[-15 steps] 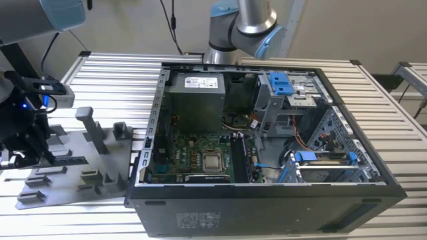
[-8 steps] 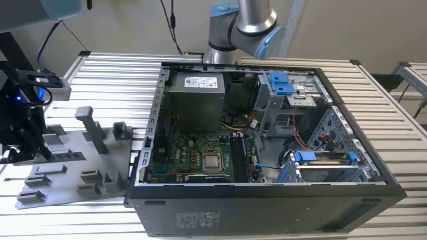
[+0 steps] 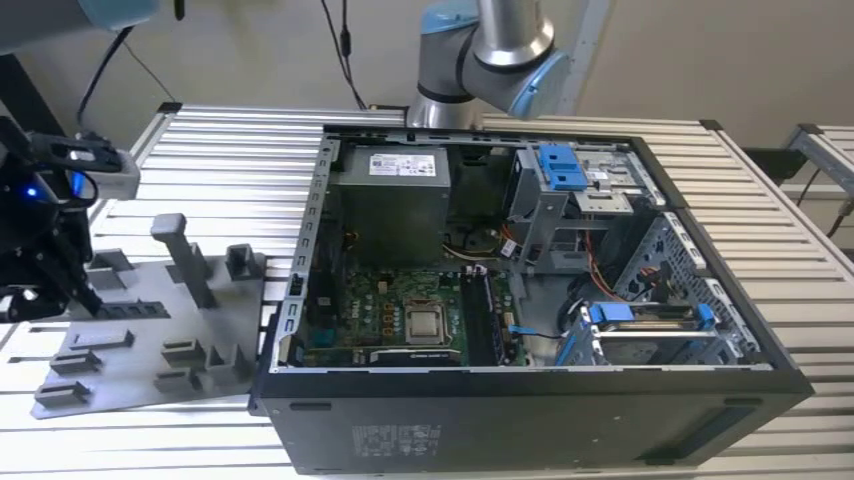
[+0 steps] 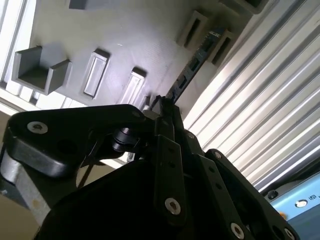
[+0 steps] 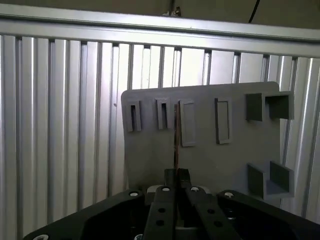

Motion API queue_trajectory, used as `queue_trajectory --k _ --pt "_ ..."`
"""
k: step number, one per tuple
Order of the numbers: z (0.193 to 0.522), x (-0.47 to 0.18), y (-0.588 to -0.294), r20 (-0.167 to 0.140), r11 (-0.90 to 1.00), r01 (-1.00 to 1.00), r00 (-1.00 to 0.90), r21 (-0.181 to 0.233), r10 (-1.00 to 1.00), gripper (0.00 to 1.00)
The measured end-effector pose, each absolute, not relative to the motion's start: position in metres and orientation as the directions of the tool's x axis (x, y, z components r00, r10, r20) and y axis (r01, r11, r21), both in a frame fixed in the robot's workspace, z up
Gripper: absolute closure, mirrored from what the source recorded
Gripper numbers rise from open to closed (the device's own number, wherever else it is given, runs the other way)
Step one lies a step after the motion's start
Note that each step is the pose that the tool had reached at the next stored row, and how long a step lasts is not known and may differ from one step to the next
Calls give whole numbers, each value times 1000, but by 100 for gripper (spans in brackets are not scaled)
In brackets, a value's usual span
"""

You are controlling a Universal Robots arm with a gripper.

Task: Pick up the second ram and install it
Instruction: 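Pick up the second ram and move it above second insertion slot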

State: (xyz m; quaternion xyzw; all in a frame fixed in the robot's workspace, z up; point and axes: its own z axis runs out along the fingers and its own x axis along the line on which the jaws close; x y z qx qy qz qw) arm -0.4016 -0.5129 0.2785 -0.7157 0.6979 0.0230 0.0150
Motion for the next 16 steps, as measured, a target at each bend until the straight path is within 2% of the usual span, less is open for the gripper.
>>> queue_trajectory --k 16 --pt "318 -402 -513 -58 3 -1000 -3 15 -998 86"
